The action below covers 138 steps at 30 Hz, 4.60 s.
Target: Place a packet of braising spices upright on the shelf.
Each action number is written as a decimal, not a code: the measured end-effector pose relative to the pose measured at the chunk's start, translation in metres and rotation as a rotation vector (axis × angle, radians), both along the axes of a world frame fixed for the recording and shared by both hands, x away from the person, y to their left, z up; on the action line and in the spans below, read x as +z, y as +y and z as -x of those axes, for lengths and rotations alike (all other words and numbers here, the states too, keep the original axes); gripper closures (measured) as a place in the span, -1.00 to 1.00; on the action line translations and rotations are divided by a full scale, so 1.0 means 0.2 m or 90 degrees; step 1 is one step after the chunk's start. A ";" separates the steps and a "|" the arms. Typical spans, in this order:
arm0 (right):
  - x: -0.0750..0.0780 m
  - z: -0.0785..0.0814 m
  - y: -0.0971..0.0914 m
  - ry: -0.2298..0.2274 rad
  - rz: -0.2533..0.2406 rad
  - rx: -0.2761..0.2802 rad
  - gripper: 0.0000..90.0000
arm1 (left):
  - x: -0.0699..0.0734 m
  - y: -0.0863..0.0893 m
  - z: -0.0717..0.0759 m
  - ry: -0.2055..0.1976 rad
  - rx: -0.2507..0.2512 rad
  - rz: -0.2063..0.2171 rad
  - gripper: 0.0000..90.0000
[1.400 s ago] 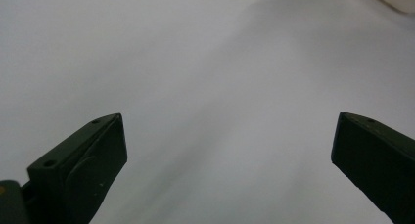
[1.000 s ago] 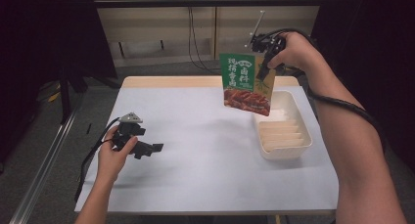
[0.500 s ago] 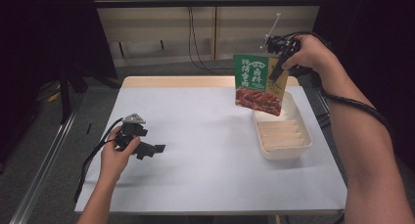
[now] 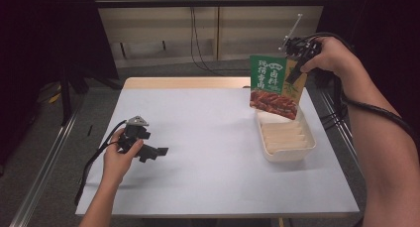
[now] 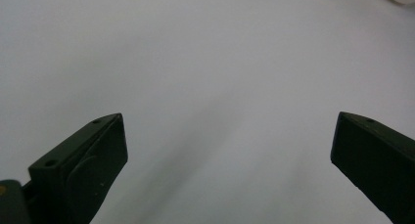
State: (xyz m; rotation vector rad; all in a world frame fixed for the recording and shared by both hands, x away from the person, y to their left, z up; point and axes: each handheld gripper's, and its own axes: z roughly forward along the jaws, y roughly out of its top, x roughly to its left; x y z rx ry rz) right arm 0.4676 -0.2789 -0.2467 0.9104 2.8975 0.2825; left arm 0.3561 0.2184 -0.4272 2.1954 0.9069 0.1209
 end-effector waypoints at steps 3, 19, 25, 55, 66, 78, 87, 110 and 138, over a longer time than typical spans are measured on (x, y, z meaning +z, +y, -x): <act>0.01 0.02 -0.03 0.000 0.001 -0.009 1.00 | 0.00 0.00 0.00 0.000 0.001 0.002 -0.99; -0.01 0.03 -0.11 0.004 0.005 -0.027 1.00 | -0.01 -0.01 0.00 -0.001 0.003 -0.006 -0.99; -0.03 0.04 -0.14 0.005 -0.001 -0.034 1.00 | -0.01 -0.01 0.00 -0.001 0.001 -0.009 -0.99; -0.17 0.00 -0.11 0.036 0.003 -0.039 0.98 | -0.01 -0.01 0.00 0.006 -0.002 -0.011 -0.99; -0.19 0.01 -0.14 0.041 0.005 -0.052 0.97 | -0.01 -0.01 0.00 0.007 -0.009 -0.017 -0.99; -0.20 0.02 -0.13 0.054 0.012 -0.080 0.88 | -0.02 -0.02 0.00 0.006 -0.010 -0.018 -0.99; -0.20 0.01 -0.13 0.048 0.009 -0.105 0.65 | -0.01 -0.01 0.01 0.011 -0.015 -0.019 -0.99; -0.06 0.03 -0.18 0.024 0.010 -0.179 -0.33 | -0.02 -0.02 0.00 0.019 -0.025 -0.015 -0.99; 0.13 0.16 -0.01 0.027 -0.010 -0.167 -0.51 | -0.01 -0.02 0.01 0.021 -0.033 -0.004 -0.99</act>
